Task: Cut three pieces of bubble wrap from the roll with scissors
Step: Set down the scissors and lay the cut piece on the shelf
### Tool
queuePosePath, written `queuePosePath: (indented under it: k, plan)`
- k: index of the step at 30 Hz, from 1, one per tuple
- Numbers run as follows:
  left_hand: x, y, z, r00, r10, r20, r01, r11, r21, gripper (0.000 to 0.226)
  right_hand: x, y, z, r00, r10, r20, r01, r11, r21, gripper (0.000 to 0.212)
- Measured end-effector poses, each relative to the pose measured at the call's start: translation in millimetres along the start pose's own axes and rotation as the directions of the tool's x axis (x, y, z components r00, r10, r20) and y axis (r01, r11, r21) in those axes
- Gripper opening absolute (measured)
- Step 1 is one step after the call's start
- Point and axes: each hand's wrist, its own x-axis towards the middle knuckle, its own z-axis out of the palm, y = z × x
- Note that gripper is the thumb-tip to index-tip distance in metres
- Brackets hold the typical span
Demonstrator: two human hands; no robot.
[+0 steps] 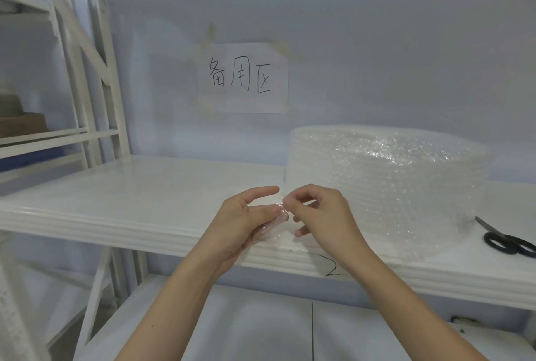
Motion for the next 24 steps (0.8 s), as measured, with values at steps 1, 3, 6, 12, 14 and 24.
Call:
queuePosePath:
  k: [1, 3, 6, 12, 14, 24]
  plan:
    - [-1.0, -0.1, -4.4, 1.000, 0.007, -0.014, -0.007, 1.000, 0.009, 0.035, 4.0, -0.2, 3.5, 1.000, 0.006, 0.005, -0.006, 1.000, 0.002, 0.010]
    - [-2.7, -0.6, -12.7, 0.999, 0.018, -0.036, -0.017, 0.999, 0.029, 0.034, 12.2, 0.2, 10.4, 1.000, 0.023, 0.016, -0.024, 0.999, 0.027, 0.011]
    - [-3.6, 0.2, -22.1, 0.996, 0.041, -0.080, -0.035, 0.997, 0.072, 0.033, 25.1, 2.9, 22.0, 0.997, 0.072, 0.031, -0.076, 0.988, 0.133, 0.013]
    - [0.8, -1.6, -36.4, 0.983, 0.049, -0.175, -0.029, 0.992, 0.119, 0.032, 51.1, 3.5, 39.0, 0.993, 0.119, 0.027, -0.122, 0.952, 0.281, 0.010]
    - [4.4, -3.0, -41.4, 0.983, 0.033, -0.180, -0.006, 0.988, 0.152, 0.031, 59.5, 3.3, 42.4, 0.994, 0.108, 0.018, -0.109, 0.964, 0.241, 0.008]
    - [28.4, 15.9, -102.4, 0.949, 0.168, -0.265, -0.092, 0.956, 0.278, 0.011, 92.4, 34.0, 56.3, 0.994, 0.085, 0.064, -0.081, 0.995, -0.056, 0.003]
